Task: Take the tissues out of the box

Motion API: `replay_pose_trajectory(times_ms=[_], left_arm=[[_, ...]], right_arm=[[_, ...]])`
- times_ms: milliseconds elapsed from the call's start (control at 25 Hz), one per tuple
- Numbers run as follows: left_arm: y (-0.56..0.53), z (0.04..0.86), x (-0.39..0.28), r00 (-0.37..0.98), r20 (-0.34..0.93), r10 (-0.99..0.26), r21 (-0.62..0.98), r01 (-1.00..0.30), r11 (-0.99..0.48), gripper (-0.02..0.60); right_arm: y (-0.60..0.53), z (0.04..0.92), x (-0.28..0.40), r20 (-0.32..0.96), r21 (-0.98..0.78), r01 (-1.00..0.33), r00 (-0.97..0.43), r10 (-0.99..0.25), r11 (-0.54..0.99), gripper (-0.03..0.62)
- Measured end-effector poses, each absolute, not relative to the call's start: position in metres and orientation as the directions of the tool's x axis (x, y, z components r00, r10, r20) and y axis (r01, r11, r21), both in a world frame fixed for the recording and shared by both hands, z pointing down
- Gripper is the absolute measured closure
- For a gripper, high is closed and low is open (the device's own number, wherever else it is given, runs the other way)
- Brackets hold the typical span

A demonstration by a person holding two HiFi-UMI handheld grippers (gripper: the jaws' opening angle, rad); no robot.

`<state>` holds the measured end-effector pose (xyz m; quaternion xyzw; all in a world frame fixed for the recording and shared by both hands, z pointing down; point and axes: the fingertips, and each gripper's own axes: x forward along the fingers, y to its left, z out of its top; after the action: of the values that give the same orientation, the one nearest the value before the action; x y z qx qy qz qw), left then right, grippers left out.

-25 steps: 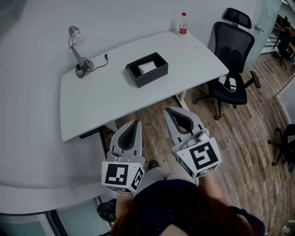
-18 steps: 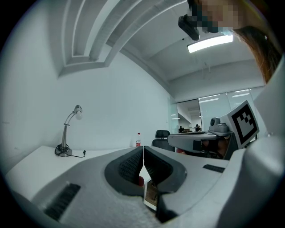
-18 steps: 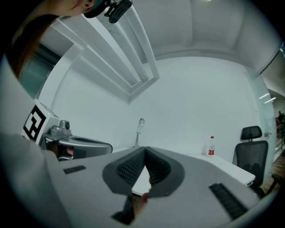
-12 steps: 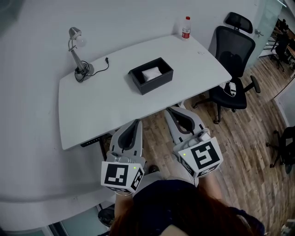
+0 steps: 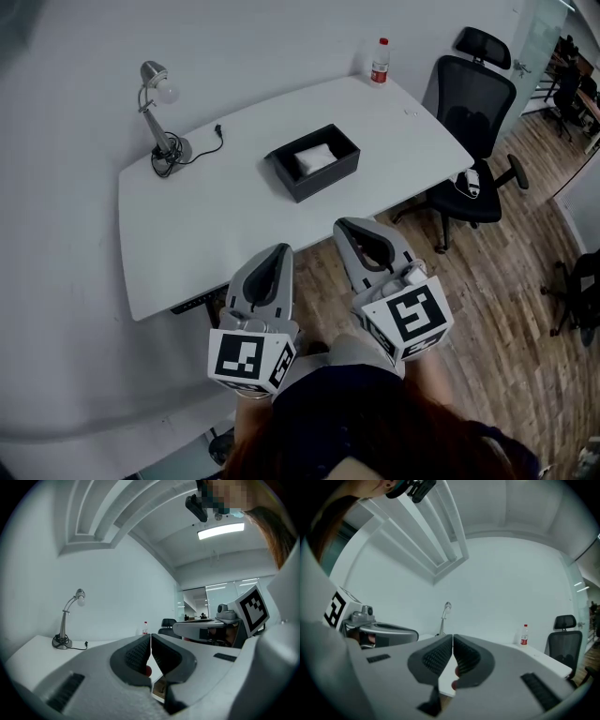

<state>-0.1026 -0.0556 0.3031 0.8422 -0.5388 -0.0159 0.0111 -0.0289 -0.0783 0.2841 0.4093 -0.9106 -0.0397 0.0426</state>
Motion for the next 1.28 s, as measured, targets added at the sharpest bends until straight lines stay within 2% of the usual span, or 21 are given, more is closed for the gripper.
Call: replay_pose_trajectory(times_ms=[1280], left_arm=[[-0.147, 0.304, -0.120, 0.465, 0.000, -0.886, 0.035, -0.885, -0.464, 0.556]], right_arm=[[-0.173, 0.295, -0.042, 0.108, 0.100, -0.773, -0.618, -0.779, 0.627, 0.537]])
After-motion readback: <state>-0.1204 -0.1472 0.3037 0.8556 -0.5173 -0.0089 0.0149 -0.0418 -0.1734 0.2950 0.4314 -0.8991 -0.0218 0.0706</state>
